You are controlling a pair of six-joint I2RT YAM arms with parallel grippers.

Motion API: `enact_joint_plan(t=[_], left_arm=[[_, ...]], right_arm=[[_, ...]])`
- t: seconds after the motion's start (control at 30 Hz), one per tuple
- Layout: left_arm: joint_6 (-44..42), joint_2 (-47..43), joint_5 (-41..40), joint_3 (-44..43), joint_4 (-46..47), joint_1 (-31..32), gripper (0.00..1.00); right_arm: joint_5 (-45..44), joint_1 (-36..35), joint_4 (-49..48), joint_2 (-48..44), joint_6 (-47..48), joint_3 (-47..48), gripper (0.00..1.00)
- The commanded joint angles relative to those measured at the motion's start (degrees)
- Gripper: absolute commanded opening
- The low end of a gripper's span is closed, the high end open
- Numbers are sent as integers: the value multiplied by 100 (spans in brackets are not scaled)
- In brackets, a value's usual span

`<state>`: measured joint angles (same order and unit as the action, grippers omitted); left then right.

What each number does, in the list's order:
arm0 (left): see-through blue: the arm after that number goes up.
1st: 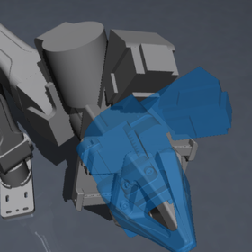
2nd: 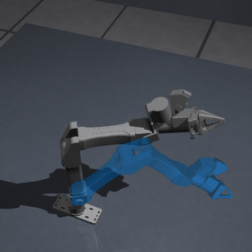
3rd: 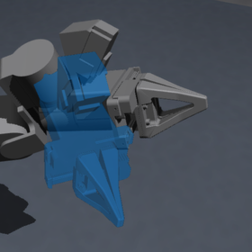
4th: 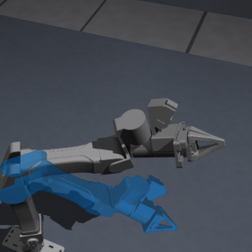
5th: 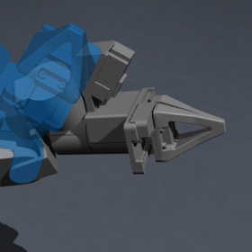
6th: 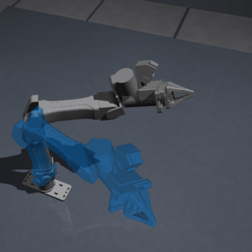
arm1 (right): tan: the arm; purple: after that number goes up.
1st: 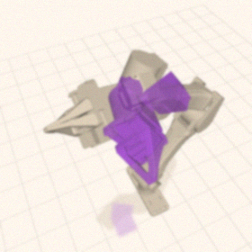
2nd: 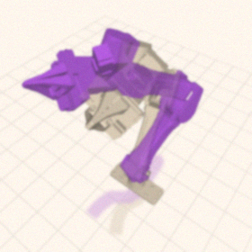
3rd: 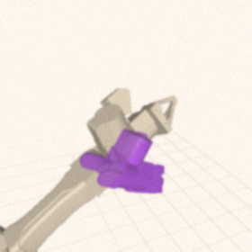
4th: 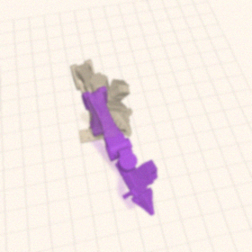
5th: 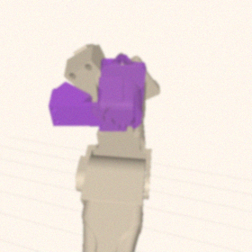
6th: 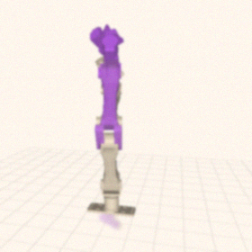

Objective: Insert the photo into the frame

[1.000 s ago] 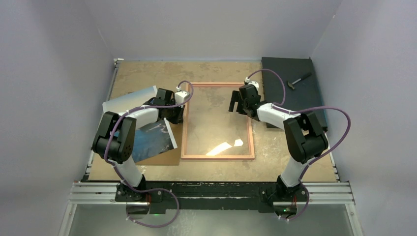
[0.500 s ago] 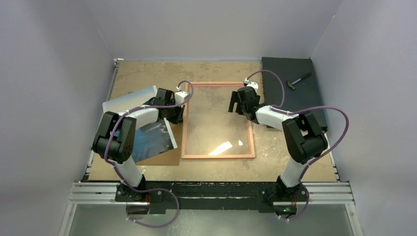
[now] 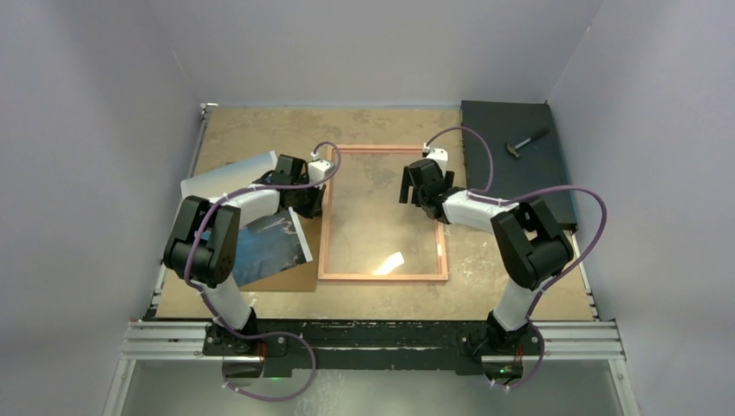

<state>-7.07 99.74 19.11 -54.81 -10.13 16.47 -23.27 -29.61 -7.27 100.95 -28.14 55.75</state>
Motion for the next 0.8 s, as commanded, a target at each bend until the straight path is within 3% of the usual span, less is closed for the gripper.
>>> enact_joint_plan(t=[0.0,0.5,0.77], left_arm=[[-71,261,9,-12,-181,65,4],[-46,264,3,0,-164,60,3],[-70,224,-29,-20,-204,53,3]], right_arm=[[573,-328,606,174,-213,-71,88],[1,-767,571,491,-124,-154,84],[219,-812,600,285,-378,-115,85]])
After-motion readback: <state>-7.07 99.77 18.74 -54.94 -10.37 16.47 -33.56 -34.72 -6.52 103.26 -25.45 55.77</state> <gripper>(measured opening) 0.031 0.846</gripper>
